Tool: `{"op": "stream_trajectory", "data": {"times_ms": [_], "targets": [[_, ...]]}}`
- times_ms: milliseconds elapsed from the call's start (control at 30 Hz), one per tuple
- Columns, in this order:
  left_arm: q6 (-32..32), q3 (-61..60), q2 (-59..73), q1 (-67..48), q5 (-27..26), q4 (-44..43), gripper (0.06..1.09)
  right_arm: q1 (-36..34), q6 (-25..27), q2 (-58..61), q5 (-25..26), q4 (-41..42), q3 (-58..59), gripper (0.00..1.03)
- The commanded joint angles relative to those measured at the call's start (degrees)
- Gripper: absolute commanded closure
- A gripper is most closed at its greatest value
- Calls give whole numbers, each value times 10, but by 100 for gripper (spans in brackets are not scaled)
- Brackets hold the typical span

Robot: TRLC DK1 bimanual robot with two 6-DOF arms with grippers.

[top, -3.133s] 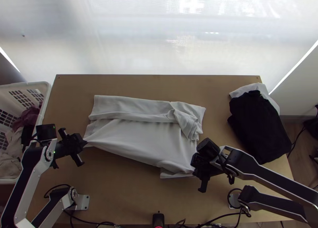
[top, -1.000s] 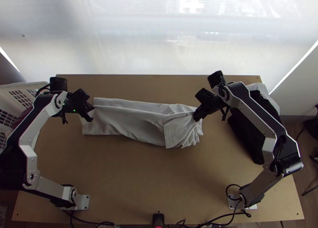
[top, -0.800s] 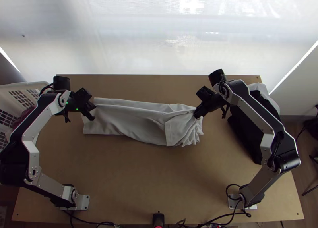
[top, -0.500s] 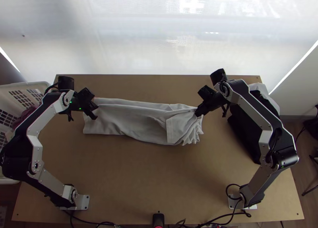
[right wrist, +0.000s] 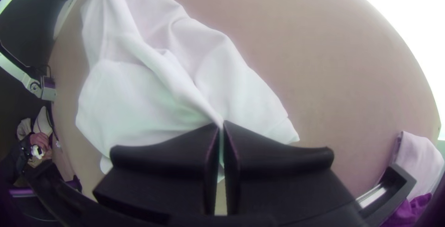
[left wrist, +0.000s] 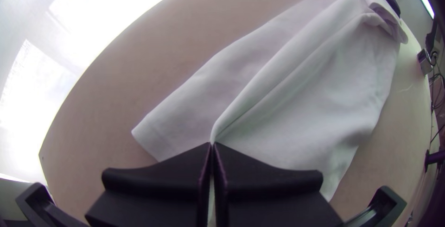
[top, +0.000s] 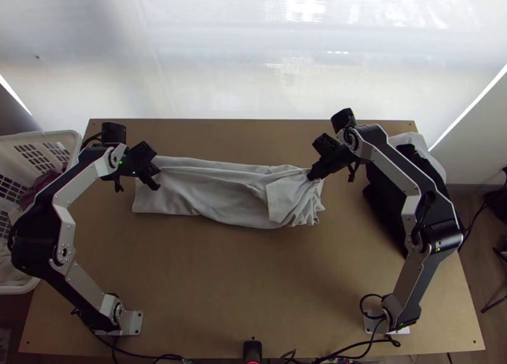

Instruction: Fold the t-shirt

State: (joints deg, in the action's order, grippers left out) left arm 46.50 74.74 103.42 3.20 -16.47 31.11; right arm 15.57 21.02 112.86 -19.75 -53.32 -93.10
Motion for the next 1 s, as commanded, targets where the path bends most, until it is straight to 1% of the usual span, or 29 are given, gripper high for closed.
{"op": "stream_trajectory", "data": {"times_ms": [0, 333, 367, 400, 433, 533, 600, 633, 667, 700, 733, 767, 867, 967], "targets": [[0, 8, 15, -4, 4, -5, 102, -4, -4, 37, 4, 6, -16, 100], [1, 2, 36, -7, 6, -9, 99, -9, -10, 76, 5, 23, -8, 100], [1, 2, 37, -7, 6, -9, 97, -9, -11, 78, 5, 24, -5, 100], [1, 2, 37, -7, 6, -9, 92, -8, -13, 78, 5, 27, -2, 100], [1, 2, 37, -7, 6, -9, 83, -8, -18, 78, 5, 30, -1, 98], [-2, 3, 37, -7, 6, -9, 42, -8, -33, 76, 5, 30, 5, 77], [-4, 3, 36, -5, 6, -10, 16, -8, -37, 71, 5, 30, 10, 59], [-7, 4, 36, -4, 6, -12, 10, -8, -39, 69, 5, 30, 12, 50], [-11, 5, 36, -2, 6, -13, 10, -7, -42, 66, 6, 30, 13, 39], [-12, 6, 35, -1, 6, -14, 10, -6, -47, 62, 6, 30, 14, 27], [-13, 8, 35, 0, 6, -14, 10, -6, -48, 54, 7, 29, 14, 18], [-15, 11, 34, 0, 6, -15, 10, -6, -50, 46, 7, 29, 15, 13], [-28, 27, 31, 5, 6, -14, 10, -6, -56, 20, 7, 30, 14, 8], [-38, 42, 28, 9, 6, -13, 10, -6, -62, -2, 9, 30, 14, 6]]}}
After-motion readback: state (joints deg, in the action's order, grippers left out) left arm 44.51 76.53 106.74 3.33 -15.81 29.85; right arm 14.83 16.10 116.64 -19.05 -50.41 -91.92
